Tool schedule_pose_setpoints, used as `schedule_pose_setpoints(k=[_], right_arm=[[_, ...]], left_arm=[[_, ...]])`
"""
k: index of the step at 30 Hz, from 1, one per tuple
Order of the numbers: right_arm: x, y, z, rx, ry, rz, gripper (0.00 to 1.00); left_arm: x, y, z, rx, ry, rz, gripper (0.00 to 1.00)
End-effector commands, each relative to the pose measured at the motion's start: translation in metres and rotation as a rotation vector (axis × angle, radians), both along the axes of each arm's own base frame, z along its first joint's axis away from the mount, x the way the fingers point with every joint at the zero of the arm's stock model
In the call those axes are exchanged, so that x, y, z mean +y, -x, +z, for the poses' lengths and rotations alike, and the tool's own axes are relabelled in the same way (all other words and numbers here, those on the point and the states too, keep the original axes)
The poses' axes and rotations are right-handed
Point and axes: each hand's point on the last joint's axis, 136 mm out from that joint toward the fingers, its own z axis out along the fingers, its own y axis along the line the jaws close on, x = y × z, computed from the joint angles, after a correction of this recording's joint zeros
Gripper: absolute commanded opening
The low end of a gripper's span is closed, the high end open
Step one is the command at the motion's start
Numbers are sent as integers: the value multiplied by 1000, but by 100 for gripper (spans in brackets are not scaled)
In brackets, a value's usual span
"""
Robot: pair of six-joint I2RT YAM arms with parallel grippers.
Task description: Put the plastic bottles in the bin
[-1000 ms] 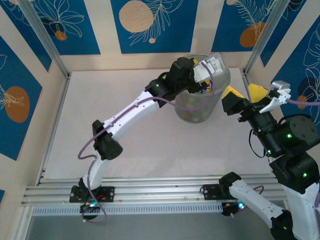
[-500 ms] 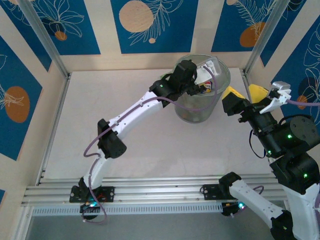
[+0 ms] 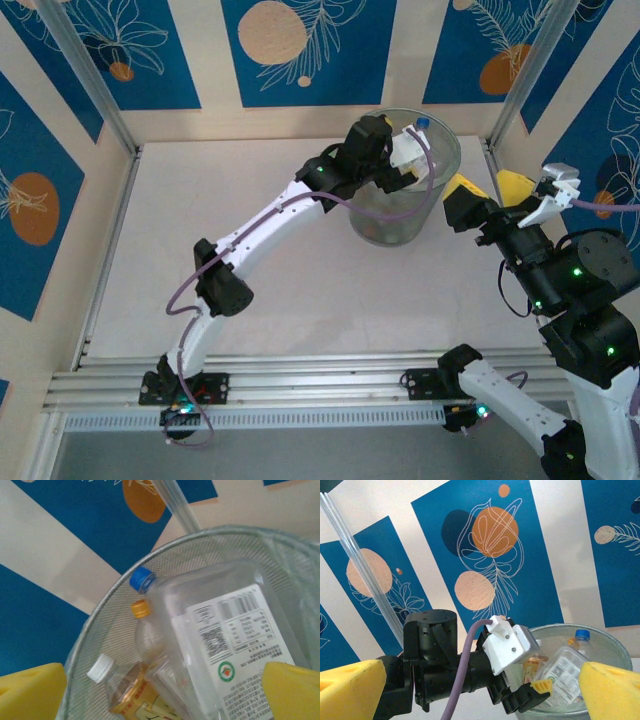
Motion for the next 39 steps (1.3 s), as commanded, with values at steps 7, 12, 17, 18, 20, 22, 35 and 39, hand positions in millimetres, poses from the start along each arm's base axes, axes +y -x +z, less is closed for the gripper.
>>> schedule_pose_setpoints(k=[7, 12, 17, 18, 20, 22, 35, 39], right_arm=[[-2, -9, 2, 9, -1, -33, 99], [4, -24, -6, 73, 32, -45, 99], [11, -34, -9, 108, 46, -35, 99], [12, -36, -9, 112, 49, -33, 99], [14, -38, -10, 119, 50, -33, 99], [15, -40, -11, 127, 52, -33, 99], [34, -71, -35, 295, 120, -25, 99], [41, -81, -42, 329, 142, -29, 99]], left_arm=[[-1, 5, 14, 132, 152, -51, 96], [18, 6, 46, 123, 224, 21, 97], [61, 3, 76, 116, 284, 158, 98], [72, 0, 80, 119, 298, 194, 98], [98, -7, 83, 127, 329, 269, 99], [123, -16, 81, 142, 362, 334, 99], [243, -87, 0, 402, 450, 630, 99], [241, -109, -39, 504, 430, 602, 97]])
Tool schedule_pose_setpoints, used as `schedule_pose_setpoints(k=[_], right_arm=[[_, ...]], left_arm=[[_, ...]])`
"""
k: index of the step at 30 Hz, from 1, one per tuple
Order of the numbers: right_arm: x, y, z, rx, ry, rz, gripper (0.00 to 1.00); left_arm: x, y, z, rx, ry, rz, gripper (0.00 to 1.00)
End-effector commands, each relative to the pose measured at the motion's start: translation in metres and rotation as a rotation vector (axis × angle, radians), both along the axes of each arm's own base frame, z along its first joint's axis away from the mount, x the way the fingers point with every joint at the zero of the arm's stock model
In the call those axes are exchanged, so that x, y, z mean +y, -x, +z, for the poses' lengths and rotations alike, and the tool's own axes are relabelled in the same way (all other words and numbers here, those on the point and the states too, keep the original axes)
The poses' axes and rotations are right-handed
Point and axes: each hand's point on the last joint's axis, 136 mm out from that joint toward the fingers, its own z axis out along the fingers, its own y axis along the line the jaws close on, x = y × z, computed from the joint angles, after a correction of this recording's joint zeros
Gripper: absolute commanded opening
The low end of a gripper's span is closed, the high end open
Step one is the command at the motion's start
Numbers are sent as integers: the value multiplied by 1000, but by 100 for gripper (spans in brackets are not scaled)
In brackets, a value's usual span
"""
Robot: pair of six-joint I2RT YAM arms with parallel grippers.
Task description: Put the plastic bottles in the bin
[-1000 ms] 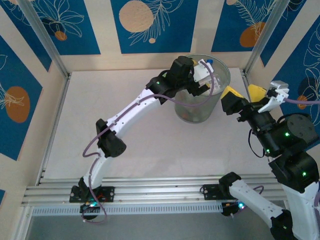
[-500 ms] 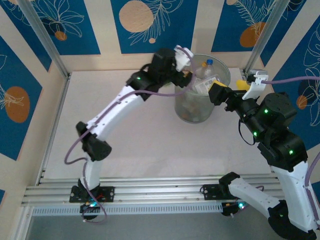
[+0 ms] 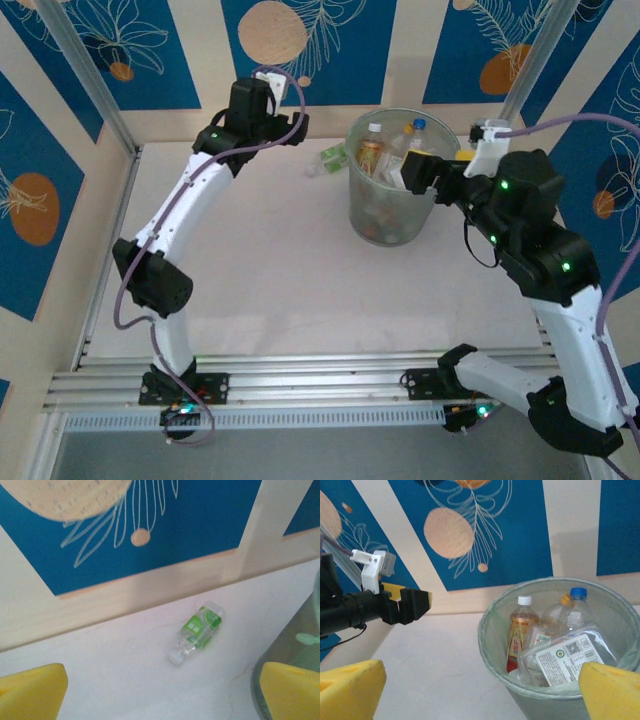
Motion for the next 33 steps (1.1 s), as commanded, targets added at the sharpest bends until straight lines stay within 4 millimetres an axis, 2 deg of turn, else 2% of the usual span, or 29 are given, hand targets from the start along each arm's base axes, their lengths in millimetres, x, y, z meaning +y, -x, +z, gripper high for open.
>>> schedule_pose_setpoints(k=[1, 8, 11, 17, 26, 33], right_arm=[[0, -2, -3, 30, 8, -17, 99], [7, -4, -5, 36, 8, 0, 99], [7, -3, -5, 36, 2, -1, 99], [10, -2, -5, 34, -6, 6, 99], [15, -6, -11, 41, -15, 10, 99], [14, -7, -15, 46, -6, -5, 99]], left_arm=[[-11, -16, -46, 134, 50, -64, 97], [-22, -53, -128, 354, 114, -79, 83], [-25, -65, -157, 413, 150, -65, 78], [-25, -83, -205, 519, 284, -13, 77], [-41, -108, -238, 587, 542, 25, 77], [-46, -114, -261, 618, 601, 38, 76]])
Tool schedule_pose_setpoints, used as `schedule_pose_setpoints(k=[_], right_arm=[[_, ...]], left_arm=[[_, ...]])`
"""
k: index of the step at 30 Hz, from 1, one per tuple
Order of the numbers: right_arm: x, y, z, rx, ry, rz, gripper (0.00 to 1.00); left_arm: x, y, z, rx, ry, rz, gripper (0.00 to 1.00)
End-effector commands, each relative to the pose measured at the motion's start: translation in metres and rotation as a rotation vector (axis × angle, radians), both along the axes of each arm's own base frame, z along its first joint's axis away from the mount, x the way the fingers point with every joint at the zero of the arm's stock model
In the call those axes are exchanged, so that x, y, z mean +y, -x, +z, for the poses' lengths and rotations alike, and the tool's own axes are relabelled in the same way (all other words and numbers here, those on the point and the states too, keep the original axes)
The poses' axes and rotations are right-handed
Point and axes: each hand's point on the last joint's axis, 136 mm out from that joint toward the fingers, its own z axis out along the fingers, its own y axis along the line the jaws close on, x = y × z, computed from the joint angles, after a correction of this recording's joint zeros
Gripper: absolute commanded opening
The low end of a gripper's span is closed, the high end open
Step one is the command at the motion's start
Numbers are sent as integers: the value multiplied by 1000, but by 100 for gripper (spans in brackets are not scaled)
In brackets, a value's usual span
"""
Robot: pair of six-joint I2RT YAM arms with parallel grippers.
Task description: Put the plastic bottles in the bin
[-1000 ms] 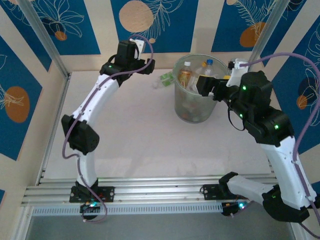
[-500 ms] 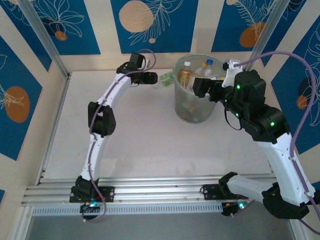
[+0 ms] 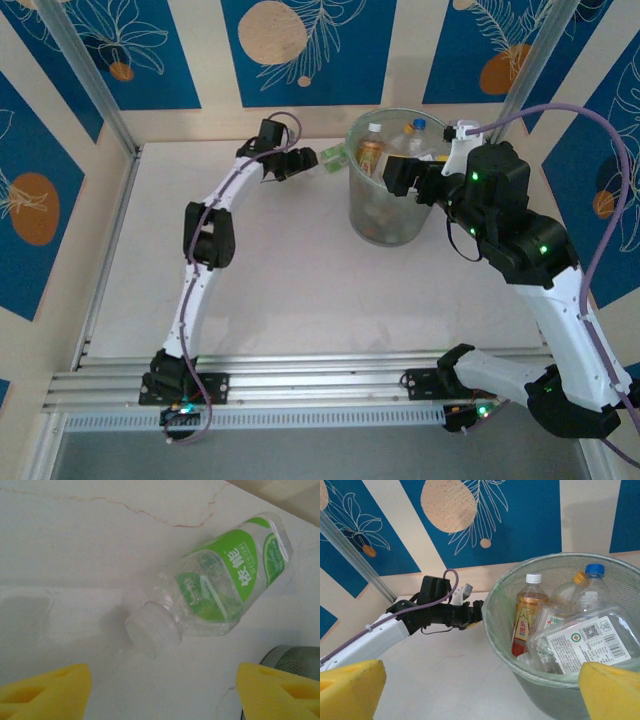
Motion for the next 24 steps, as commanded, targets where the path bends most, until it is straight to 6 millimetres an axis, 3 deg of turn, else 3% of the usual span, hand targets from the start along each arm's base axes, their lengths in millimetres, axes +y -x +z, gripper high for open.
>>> schedule_pose_setpoints(k=[1, 24], right_arm=[[-6, 1, 6, -27, -26, -34, 99], [-7, -7, -1, -19, -11, -66, 99]], left_arm=[[-2, -14, 5, -13, 92, 23, 75], [-13, -32, -22, 8, 231, 61, 69]])
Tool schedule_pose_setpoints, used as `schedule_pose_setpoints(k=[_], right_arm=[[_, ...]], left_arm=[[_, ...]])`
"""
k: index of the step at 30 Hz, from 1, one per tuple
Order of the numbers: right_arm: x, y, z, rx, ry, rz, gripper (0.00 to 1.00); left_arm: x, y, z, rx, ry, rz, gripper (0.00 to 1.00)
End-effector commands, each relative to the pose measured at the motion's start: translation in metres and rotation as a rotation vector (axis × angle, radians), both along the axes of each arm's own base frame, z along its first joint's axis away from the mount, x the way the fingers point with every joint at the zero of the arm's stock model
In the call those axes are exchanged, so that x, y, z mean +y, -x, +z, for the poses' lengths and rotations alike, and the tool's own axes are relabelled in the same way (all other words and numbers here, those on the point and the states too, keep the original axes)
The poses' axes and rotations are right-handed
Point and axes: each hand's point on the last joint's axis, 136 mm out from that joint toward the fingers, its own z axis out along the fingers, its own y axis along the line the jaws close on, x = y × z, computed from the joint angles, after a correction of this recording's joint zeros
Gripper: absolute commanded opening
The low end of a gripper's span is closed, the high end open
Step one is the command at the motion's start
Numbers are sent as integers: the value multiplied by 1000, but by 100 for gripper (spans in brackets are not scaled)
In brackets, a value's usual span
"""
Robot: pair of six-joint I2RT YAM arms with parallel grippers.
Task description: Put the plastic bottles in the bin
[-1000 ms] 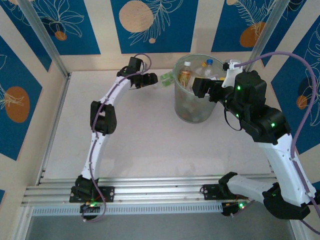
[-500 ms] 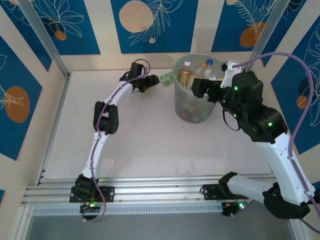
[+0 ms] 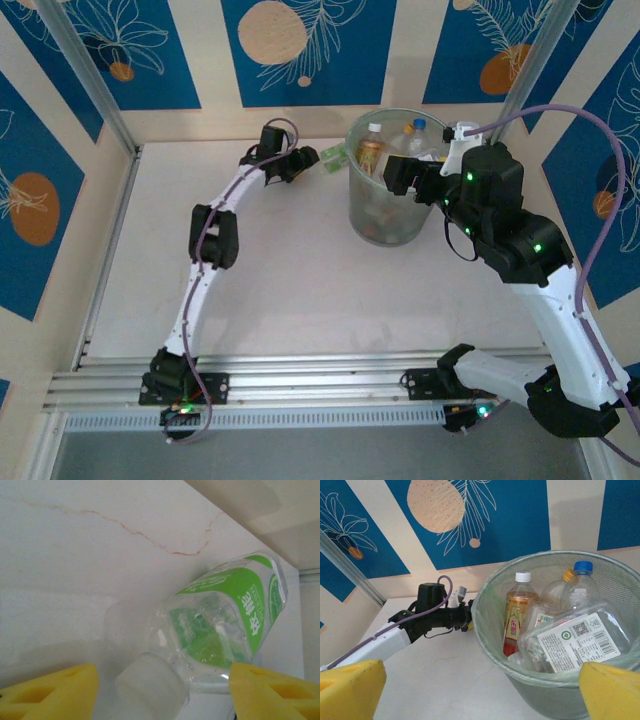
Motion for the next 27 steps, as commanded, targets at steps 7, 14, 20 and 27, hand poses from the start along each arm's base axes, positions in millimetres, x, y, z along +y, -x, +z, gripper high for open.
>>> schedule_pose_setpoints(k=[7, 14, 20, 27], right_arm=[[-3, -1, 6, -28, -21, -29, 99], [-4, -2, 5, -28, -20, -35, 99], [-6, -2, 7, -36, -16, -42, 99], [-5, -3, 7, -40, -19, -41, 99]], left_arm=[[-4, -4, -8, 10, 55, -15, 67], [-12, 1, -7, 6, 57, -38, 62], [-26, 13, -1, -26, -5, -105, 61], [-32, 29, -2, -73, -147, -189, 61]])
